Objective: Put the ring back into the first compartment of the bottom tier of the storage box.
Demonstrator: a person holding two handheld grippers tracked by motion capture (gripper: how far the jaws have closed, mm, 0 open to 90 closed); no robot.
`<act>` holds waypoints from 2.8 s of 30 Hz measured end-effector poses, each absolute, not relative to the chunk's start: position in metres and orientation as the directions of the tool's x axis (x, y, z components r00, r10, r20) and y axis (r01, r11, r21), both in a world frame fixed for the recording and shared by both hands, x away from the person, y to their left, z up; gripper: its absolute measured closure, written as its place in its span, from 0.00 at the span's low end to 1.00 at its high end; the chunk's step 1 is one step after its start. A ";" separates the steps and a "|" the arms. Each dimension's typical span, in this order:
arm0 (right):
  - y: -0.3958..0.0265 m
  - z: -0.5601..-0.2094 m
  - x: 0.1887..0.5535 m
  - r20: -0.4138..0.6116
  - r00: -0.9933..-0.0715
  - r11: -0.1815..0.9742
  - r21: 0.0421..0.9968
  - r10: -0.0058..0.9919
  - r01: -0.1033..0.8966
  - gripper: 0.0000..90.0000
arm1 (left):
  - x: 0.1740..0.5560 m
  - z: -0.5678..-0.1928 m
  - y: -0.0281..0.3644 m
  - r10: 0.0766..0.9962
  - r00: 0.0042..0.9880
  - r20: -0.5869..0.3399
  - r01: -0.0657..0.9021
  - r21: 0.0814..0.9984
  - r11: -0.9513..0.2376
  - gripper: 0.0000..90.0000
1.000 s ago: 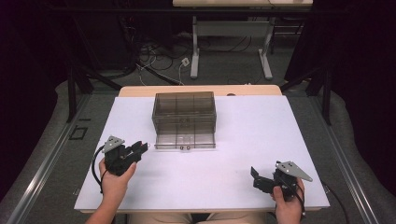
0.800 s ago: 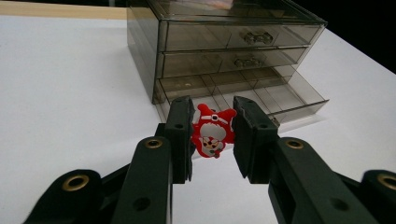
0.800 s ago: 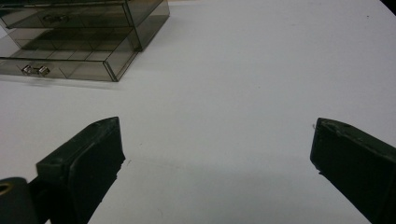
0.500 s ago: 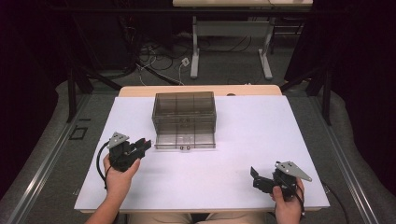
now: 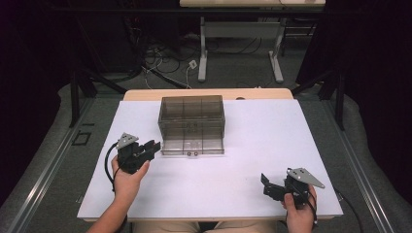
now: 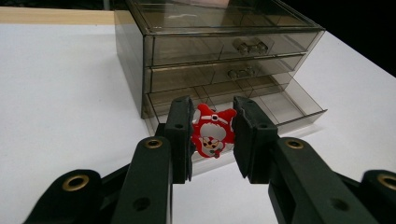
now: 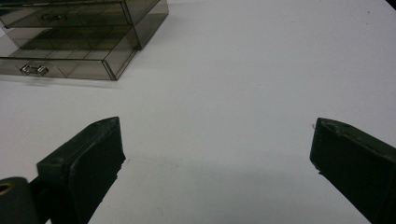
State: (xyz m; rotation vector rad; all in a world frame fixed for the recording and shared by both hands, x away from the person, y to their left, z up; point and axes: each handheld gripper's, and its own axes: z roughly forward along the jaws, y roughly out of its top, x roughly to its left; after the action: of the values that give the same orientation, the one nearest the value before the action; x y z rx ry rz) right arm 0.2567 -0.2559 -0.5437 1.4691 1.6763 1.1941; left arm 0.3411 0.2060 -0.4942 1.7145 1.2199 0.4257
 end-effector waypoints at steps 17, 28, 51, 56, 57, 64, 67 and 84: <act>-0.258 -0.541 0.255 0.122 -0.213 -0.010 0.887 0.969 0.462 0.03 | 0.352 -0.500 0.192 0.864 0.444 -0.238 0.546 0.836 -0.050 0.77; -0.258 -0.541 0.254 0.117 -0.214 -0.004 0.885 0.970 0.466 0.03 | 0.356 -0.507 0.189 0.866 0.441 -0.235 0.561 0.826 -0.061 0.77; -0.258 -0.541 0.254 0.113 -0.221 0.006 0.879 0.969 0.477 0.03 | 0.373 -0.526 0.179 0.878 0.393 -0.273 0.611 0.791 -0.027 0.77; -0.258 -0.541 0.255 0.114 -0.223 0.004 0.882 0.968 0.471 0.03 | 0.378 -0.529 0.177 0.881 0.383 -0.278 0.621 0.784 -0.022 0.77; -0.258 -0.541 0.255 0.115 -0.223 0.004 0.881 0.968 0.473 0.03 | 0.379 -0.530 0.176 0.881 0.381 -0.279 0.622 0.783 -0.021 0.77; -0.258 -0.541 0.255 0.113 -0.222 0.007 0.879 0.968 0.476 0.04 | 0.383 -0.534 0.173 0.885 0.377 -0.275 0.633 0.774 -0.029 0.77; -0.258 -0.541 0.255 0.115 -0.224 0.004 0.882 0.968 0.471 0.04 | 0.385 -0.536 0.173 0.886 0.374 -0.274 0.633 0.774 -0.027 0.77; -0.258 -0.541 0.255 0.116 -0.223 0.003 0.881 0.968 0.473 0.04 | 0.393 -0.542 0.171 0.894 0.359 -0.268 0.653 0.757 -0.036 0.77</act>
State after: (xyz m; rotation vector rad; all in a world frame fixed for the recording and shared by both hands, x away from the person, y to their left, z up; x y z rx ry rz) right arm 0.2548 -0.2575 -0.5412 1.4855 1.7368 1.1675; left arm 0.3927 0.1710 -0.5420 1.7637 1.3699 0.3536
